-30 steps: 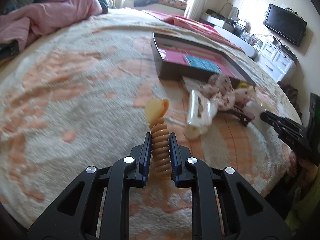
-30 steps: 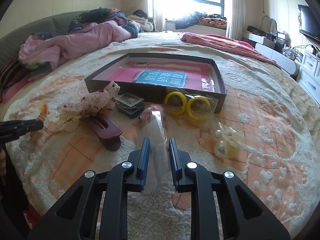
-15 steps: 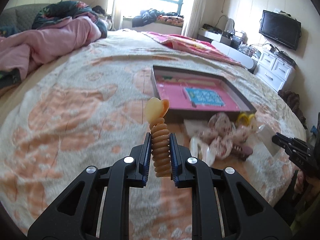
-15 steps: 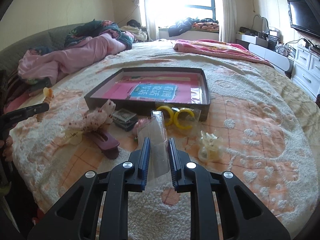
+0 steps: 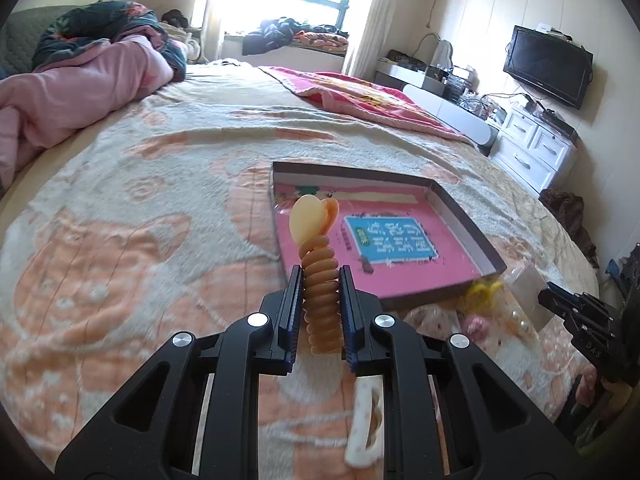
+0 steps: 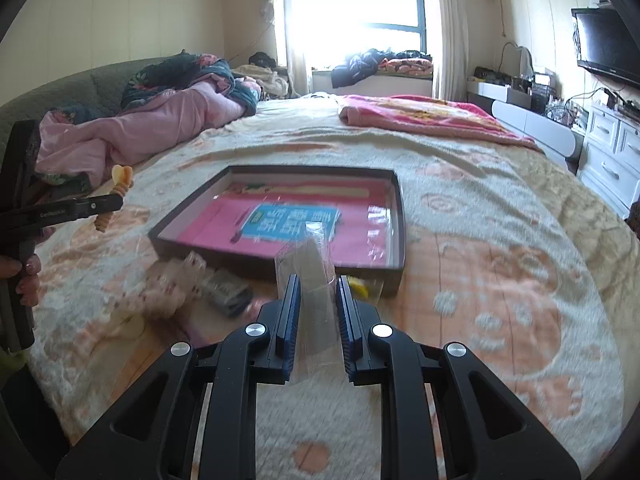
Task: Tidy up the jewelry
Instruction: 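Carry the spiral clip and plastic bag into the pink-lined box while both tools open to release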
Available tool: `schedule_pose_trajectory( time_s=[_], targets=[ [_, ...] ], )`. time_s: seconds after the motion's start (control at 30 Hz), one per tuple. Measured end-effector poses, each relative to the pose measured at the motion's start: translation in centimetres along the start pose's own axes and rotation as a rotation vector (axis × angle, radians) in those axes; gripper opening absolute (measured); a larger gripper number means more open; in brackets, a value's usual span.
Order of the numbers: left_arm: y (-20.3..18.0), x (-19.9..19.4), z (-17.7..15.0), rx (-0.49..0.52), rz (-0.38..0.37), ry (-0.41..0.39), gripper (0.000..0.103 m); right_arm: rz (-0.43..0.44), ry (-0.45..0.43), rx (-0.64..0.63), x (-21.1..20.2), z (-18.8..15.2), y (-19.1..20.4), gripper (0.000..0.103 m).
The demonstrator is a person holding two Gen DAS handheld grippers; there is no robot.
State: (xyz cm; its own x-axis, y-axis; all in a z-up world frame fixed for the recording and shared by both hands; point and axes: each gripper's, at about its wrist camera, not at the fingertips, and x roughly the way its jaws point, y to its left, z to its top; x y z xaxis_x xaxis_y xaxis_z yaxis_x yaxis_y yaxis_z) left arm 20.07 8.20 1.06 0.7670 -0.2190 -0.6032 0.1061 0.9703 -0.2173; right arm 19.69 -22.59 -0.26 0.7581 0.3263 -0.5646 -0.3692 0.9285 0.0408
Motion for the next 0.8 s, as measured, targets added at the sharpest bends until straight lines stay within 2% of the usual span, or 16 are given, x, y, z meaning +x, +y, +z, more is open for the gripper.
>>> schedule_pose_trajectory(
  time_s=[0.23, 0.5, 0.8],
  targets=[
    [-1.0, 2.7, 1.7, 0.027, -0.032, 0.01, 0.011, -0.025, -0.018, -0.002, 2.3, 2.8, -1.2, 0.018],
    [-1.7, 6.4, 3.8, 0.073, -0.069, 0.038, 0.011, -0.045, 0.011, 0.029, 6.7, 5.3, -2.7, 0.018],
    [-2.0, 10.3, 3.3, 0.053, -0.074, 0.098, 0.011, -0.038, 0.063, 0.06, 11.2, 6.1, -2.8, 0.018]
  ],
)
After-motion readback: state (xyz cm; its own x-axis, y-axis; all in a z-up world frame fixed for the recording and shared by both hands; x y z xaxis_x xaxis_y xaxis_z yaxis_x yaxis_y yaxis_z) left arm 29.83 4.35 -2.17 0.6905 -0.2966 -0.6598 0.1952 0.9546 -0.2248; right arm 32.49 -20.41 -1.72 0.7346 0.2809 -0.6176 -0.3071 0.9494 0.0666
